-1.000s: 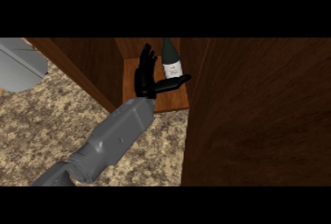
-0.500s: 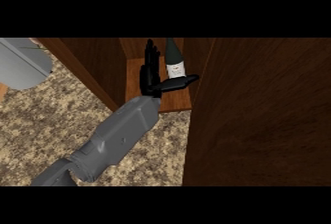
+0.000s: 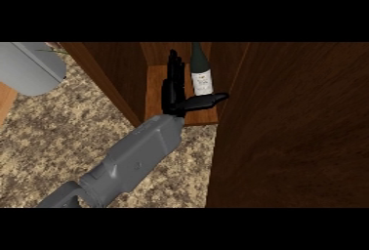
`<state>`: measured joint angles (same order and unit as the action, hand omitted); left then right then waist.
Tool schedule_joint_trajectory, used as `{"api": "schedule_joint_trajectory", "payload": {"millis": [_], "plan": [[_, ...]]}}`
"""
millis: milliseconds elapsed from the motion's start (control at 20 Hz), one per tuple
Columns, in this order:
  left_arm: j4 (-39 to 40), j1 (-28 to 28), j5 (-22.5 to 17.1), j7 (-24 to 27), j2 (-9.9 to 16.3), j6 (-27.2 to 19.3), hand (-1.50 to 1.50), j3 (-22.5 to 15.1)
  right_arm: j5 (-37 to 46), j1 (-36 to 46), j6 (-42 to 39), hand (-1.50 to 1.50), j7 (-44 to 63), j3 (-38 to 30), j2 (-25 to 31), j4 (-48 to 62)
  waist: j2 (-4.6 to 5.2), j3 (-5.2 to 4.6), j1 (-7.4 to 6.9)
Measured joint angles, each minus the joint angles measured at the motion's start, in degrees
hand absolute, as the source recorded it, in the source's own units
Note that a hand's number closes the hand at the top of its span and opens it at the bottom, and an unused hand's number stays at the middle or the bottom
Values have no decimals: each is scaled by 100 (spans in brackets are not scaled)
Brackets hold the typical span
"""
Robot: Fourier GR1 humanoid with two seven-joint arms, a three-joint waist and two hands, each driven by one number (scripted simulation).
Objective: Pick up the wine, place it into the cabinet and close the cabinet
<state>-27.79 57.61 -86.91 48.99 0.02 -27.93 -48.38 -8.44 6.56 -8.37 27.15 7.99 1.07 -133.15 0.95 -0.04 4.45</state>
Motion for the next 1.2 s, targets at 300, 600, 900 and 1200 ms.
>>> {"api": "schedule_joint_trajectory", "payload": {"millis": [300, 600, 900, 1200], "plan": [[-263, -235, -7, 139, 3, 135, -150, -298, 4, 8, 57, -150, 65, -58, 17, -36, -27, 2, -119], [-635, -462, 170, 202, 8, 13, -150, -393, -42, -123, 20, -150, 55, -164, 79, -80, -64, 2, -260], [-950, -781, 599, 247, 33, -61, -150, -291, 16, -12, 94, -150, 141, -202, 83, -10, -85, 4, -363], [-1685, -1383, 1254, 231, 183, -170, -150, -165, 31, -108, 113, -150, 188, -262, 119, -164, -103, 4, -430]]}}
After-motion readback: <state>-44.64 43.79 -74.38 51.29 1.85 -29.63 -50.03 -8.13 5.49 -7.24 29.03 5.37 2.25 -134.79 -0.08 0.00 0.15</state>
